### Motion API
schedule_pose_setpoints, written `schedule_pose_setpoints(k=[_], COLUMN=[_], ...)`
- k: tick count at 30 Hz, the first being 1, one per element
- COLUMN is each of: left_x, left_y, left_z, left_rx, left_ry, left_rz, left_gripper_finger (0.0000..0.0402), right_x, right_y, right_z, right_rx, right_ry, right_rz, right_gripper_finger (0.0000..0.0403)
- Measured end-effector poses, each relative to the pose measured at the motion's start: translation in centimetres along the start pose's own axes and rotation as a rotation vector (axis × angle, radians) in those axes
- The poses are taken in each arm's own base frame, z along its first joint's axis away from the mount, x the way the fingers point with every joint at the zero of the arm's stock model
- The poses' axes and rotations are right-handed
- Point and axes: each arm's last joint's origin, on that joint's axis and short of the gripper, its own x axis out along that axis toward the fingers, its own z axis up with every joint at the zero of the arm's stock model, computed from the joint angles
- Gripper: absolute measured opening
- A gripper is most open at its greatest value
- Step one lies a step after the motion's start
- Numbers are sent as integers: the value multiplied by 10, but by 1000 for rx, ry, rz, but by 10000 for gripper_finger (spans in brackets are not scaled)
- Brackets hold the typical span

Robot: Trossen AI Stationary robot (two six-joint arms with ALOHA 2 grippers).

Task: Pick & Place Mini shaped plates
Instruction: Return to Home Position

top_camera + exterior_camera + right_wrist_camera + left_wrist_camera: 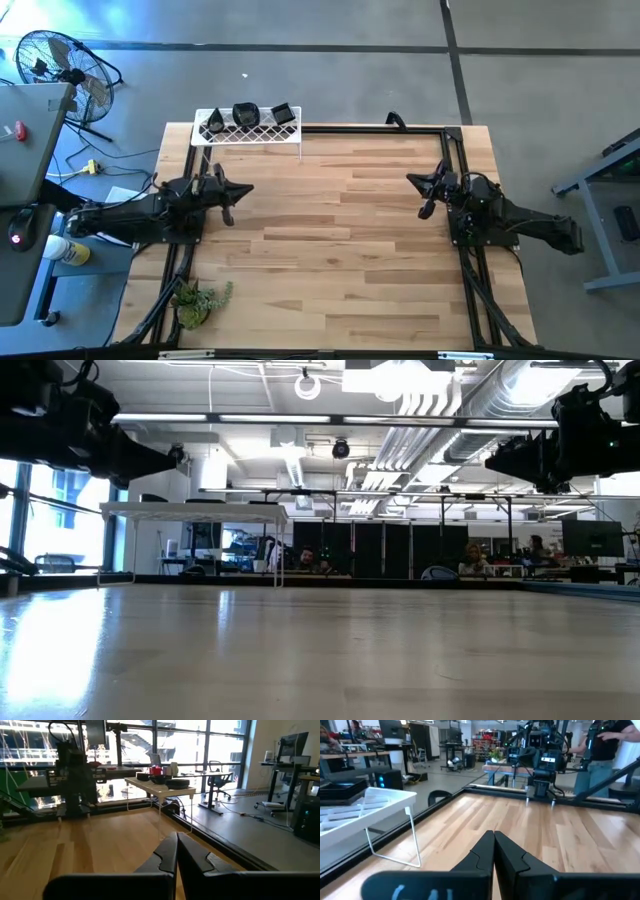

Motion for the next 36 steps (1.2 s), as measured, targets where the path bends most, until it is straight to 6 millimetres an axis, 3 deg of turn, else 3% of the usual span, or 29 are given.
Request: schedule_pose_setpoints(k=[36], left_x=[0], left_y=[-1], left_z=[-1], left_rx=[-26], left_ry=[11], left_rz=[-28], left_gripper_finger=[1], right_x=[0], right_y=[1], right_z=[-1], right_rx=[-2], right_ry=[5], right_rz=[15], right_gripper_finger=[9])
